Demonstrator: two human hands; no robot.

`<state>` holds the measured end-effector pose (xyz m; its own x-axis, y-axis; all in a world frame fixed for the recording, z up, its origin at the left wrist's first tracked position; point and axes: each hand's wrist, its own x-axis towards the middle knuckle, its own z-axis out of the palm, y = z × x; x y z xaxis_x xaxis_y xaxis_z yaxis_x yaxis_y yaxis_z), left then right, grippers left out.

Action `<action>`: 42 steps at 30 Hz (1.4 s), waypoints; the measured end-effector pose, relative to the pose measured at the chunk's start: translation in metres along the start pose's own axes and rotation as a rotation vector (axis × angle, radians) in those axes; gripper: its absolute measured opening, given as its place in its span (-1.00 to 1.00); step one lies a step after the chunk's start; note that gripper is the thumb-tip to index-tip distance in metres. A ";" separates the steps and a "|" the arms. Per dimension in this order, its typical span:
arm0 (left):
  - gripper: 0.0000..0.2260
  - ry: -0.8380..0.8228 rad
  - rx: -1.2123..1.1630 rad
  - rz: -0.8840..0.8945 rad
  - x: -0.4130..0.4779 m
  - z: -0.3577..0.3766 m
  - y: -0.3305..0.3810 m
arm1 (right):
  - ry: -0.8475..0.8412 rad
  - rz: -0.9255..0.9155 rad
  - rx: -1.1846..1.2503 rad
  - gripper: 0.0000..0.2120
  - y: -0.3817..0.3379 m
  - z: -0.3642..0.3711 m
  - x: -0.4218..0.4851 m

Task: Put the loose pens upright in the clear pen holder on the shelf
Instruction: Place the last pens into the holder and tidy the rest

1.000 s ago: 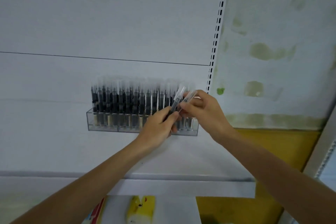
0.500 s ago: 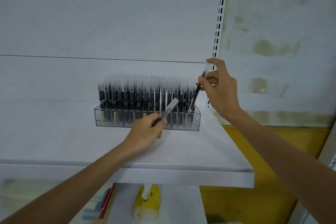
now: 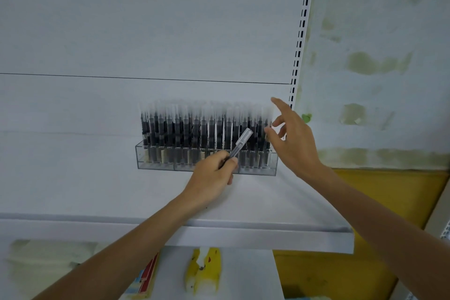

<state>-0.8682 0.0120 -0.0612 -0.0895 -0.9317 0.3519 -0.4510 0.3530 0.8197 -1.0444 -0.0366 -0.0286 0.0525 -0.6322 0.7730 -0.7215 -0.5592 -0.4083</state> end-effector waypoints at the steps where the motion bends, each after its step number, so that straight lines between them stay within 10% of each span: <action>1: -0.77 0.008 -0.019 0.009 0.002 0.002 0.002 | 0.001 0.007 0.055 -0.58 -0.005 0.000 -0.002; 7: -0.77 -0.021 -0.073 0.127 0.010 0.024 0.017 | -0.146 0.115 0.294 -0.56 -0.032 0.004 -0.015; 14: -0.92 -0.100 -0.006 0.212 0.012 0.018 0.010 | 0.112 0.148 0.544 -0.56 -0.036 -0.029 0.015; 24: -0.76 -0.260 0.622 0.295 0.002 0.012 -0.016 | 0.176 -0.001 0.167 -0.59 0.001 -0.019 0.033; 42: -0.76 -0.296 0.670 0.273 0.005 0.013 -0.015 | -0.065 0.029 -0.241 -0.55 0.011 0.001 0.005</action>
<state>-0.8738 0.0010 -0.0779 -0.4652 -0.8365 0.2896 -0.8106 0.5340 0.2404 -1.0513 -0.0464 -0.0300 0.0684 -0.6834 0.7268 -0.8666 -0.4016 -0.2962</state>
